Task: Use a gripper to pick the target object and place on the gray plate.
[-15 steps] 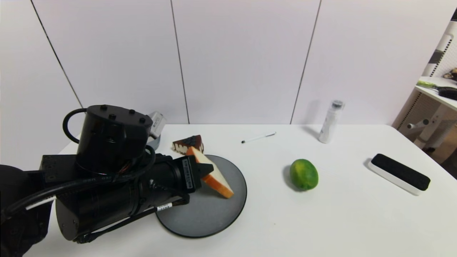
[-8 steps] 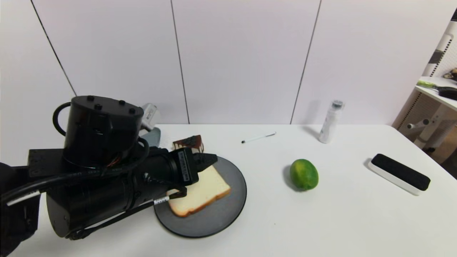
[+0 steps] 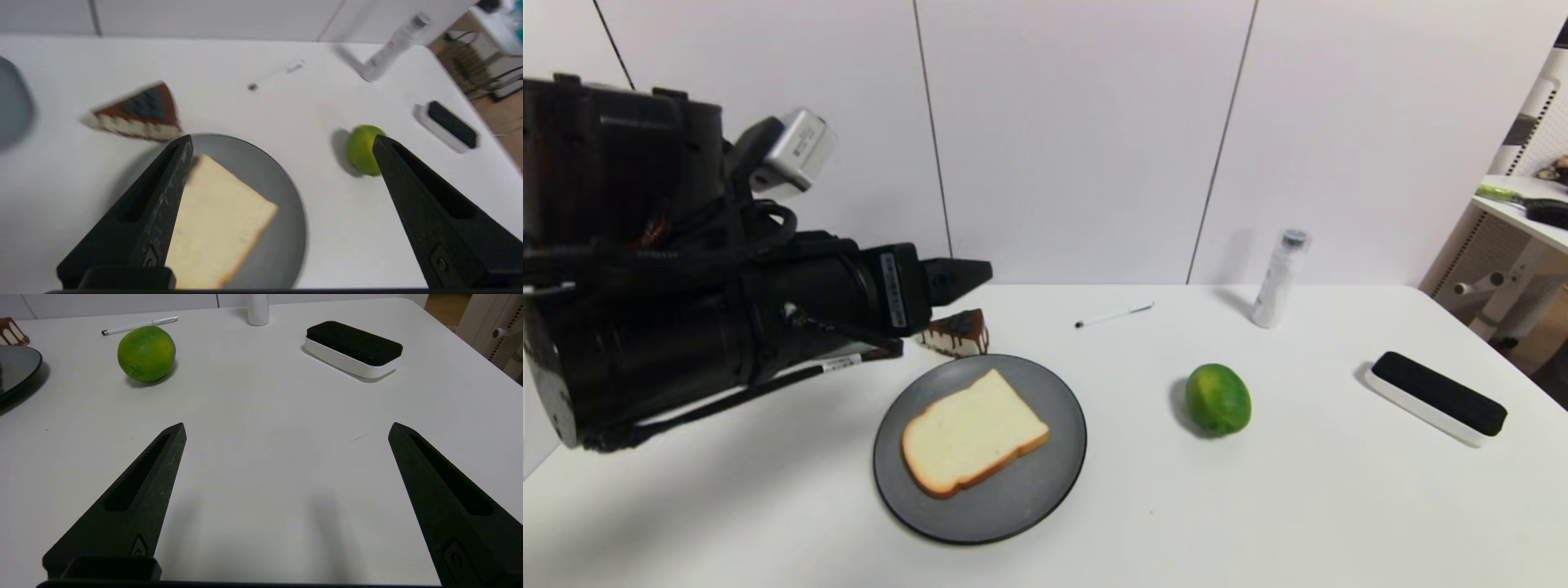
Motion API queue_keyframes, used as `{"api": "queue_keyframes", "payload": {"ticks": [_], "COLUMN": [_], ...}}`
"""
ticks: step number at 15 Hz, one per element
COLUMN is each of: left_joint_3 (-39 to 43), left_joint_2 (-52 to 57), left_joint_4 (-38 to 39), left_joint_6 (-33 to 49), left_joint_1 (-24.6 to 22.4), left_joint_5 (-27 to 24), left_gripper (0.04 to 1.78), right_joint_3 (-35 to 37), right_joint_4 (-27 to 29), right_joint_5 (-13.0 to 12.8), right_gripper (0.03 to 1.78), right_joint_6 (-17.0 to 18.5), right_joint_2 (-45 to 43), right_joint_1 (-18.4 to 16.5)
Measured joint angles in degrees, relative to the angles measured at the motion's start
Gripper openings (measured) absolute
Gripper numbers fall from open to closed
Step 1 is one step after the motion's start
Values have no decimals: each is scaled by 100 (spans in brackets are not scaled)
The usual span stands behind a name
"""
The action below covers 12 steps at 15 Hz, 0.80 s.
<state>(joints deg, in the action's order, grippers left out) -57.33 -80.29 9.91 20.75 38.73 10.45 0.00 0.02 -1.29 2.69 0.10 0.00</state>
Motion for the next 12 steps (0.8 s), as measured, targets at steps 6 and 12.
{"api": "queue_keyframes", "payload": {"ticks": [6, 12], "left_joint_3": [-1176, 891], "left_joint_2": [151, 1676], "left_joint_4": [-837, -848], "left_joint_6": [-2915, -3350], "left_joint_1": [-2250, -3267], "left_joint_5": [-483, -550], "left_gripper": [165, 167], "right_joint_3": [0, 0], "right_joint_4": [2, 2], "right_joint_5": [0, -2], "right_gripper": [171, 171], "right_joint_6": [2, 0], "right_joint_2": [0, 0], "right_joint_1": [-2, 0]}}
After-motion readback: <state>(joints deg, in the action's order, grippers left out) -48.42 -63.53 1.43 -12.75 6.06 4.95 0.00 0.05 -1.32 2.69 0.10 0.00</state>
